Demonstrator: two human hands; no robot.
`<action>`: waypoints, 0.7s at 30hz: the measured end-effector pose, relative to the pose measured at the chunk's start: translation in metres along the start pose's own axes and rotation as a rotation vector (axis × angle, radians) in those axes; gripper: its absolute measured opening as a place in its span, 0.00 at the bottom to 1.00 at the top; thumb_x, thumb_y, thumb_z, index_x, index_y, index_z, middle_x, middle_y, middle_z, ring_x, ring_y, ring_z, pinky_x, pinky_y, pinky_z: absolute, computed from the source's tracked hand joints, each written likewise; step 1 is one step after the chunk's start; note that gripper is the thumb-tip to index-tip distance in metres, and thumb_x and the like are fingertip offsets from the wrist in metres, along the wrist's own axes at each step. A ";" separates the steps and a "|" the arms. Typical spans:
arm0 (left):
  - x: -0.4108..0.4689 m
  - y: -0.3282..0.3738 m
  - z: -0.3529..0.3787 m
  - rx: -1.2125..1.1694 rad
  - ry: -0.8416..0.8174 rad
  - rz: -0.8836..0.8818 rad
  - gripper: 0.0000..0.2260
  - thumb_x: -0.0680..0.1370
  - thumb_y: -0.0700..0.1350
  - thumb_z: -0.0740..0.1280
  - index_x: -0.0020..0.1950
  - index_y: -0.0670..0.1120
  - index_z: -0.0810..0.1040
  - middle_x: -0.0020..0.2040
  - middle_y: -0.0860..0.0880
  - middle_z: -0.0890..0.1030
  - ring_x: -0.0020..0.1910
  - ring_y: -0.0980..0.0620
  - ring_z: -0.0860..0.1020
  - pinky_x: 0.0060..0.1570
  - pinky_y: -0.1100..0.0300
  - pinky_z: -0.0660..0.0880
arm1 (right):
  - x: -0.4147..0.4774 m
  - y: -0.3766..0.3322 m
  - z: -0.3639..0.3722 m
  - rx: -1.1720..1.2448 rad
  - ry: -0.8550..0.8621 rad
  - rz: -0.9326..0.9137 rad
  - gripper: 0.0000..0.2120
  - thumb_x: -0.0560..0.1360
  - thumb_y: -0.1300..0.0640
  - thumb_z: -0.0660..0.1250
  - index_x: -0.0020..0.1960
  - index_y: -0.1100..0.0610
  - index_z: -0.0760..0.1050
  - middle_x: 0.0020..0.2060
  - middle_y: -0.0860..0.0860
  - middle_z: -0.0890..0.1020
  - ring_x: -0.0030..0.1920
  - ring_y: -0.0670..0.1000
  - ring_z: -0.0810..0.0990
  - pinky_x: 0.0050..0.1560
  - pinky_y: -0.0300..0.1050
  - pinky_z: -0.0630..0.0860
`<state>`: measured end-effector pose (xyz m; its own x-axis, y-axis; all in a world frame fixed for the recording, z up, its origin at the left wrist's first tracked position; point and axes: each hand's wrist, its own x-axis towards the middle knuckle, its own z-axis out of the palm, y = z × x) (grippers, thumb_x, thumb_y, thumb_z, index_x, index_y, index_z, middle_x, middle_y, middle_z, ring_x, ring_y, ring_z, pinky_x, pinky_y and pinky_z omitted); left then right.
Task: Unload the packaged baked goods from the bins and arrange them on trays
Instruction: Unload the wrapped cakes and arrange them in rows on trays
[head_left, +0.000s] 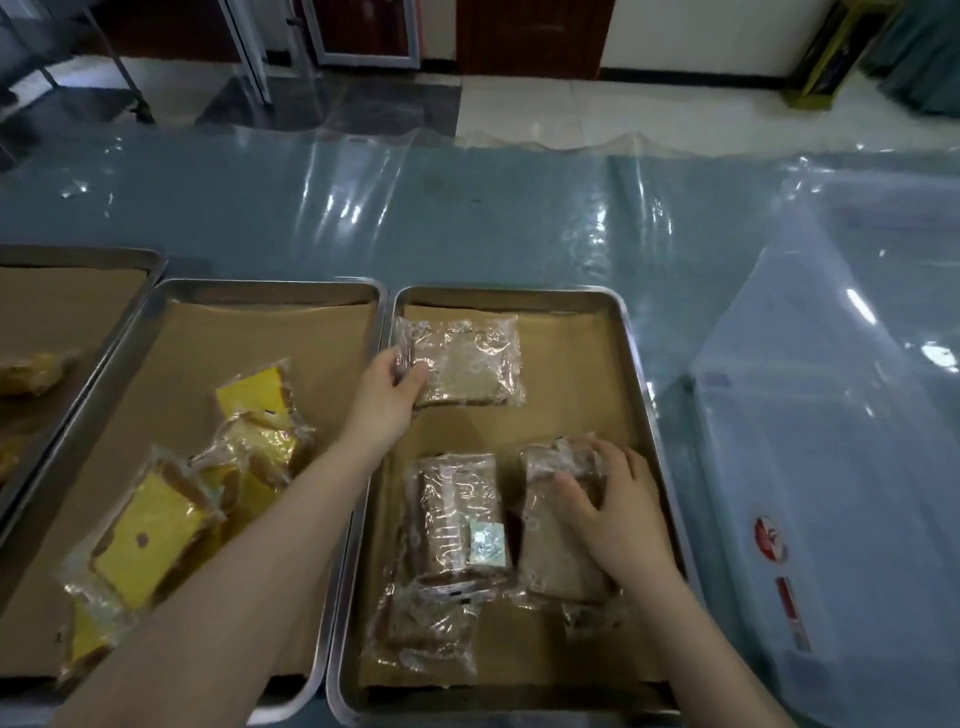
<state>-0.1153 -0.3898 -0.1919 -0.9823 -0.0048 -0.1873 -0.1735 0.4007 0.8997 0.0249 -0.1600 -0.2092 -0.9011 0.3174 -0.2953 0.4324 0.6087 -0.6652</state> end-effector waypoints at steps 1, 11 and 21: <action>0.010 -0.002 0.005 0.023 -0.011 0.009 0.14 0.79 0.51 0.63 0.61 0.46 0.73 0.49 0.49 0.80 0.46 0.50 0.79 0.40 0.61 0.72 | 0.003 0.005 -0.003 0.044 -0.013 0.001 0.30 0.68 0.35 0.66 0.67 0.41 0.65 0.68 0.46 0.66 0.64 0.50 0.71 0.60 0.55 0.75; 0.029 -0.019 0.029 0.343 0.042 0.117 0.38 0.73 0.39 0.71 0.75 0.55 0.54 0.74 0.49 0.61 0.72 0.48 0.62 0.66 0.57 0.62 | 0.068 -0.013 -0.029 0.467 0.411 -0.018 0.07 0.71 0.45 0.68 0.41 0.46 0.72 0.36 0.42 0.79 0.39 0.42 0.78 0.39 0.46 0.73; 0.050 -0.031 0.065 0.945 -0.319 0.373 0.26 0.80 0.54 0.57 0.75 0.61 0.50 0.77 0.51 0.38 0.72 0.46 0.31 0.68 0.50 0.36 | 0.127 -0.024 0.002 -0.351 -0.163 -0.377 0.20 0.76 0.56 0.65 0.67 0.43 0.72 0.73 0.47 0.63 0.75 0.52 0.56 0.73 0.52 0.55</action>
<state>-0.1541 -0.3432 -0.2544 -0.8741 0.4505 -0.1815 0.3946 0.8766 0.2756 -0.1001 -0.1354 -0.2321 -0.9769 -0.0699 -0.2018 0.0377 0.8738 -0.4849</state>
